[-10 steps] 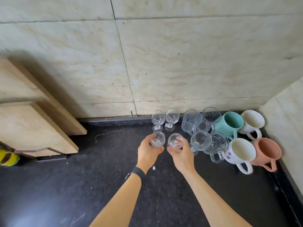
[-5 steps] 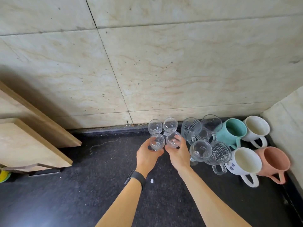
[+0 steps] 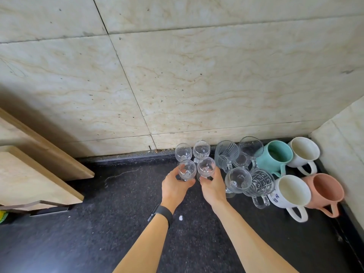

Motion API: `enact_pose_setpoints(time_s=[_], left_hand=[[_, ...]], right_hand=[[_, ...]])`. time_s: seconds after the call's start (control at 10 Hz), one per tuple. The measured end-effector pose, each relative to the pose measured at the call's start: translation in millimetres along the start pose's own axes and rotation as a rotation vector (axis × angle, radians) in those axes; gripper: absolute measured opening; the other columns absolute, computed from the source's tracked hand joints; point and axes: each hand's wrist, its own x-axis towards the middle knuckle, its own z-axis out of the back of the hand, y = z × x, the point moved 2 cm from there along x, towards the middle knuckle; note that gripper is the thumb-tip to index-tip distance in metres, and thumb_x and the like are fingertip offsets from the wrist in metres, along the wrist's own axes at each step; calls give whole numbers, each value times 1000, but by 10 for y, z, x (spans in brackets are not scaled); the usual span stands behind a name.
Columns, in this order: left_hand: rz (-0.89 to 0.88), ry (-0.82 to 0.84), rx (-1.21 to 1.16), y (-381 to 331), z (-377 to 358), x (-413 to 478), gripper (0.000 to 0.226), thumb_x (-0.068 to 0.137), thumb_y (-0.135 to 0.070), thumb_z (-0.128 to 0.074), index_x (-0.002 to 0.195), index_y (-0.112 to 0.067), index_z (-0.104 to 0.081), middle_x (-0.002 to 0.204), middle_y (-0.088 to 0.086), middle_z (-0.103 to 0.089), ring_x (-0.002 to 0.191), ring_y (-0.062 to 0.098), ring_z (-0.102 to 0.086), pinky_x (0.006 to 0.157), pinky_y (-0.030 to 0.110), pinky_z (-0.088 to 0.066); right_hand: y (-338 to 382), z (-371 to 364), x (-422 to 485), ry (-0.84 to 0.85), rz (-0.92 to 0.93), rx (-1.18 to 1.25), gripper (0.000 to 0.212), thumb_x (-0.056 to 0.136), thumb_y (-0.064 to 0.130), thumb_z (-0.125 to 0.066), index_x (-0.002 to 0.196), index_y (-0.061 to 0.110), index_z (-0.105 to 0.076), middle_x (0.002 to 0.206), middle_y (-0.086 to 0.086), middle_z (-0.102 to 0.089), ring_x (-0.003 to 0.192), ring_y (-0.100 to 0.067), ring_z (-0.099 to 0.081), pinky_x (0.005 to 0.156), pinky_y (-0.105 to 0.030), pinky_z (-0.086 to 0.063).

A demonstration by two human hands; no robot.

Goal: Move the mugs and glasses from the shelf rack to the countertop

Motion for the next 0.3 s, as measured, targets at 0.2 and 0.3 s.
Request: enact_pose_setpoints(time_s=[0.2,0.3], left_hand=[[18,46,-26,84,-19,-20,69,76,-26,-83,136,-27,-50,114,-10,-66,90,5,-61,72,17,-42],[82,69,2,144,9,-73,77,78,-24,-81,143,-24,-40,126,-4,-63,103,15,-60,84,28,-46]], right_hand=[[-65,33,-93,40,-64,5,59,97,3,-56,149,25,-36,144,1,-54,124,-18,-57,94,-26,-38],[-104,34,-227,77,-92,-1,59,97,2,-53,149,22,-35,148,1,-50,117,-15,-58,91,-26,-39]])
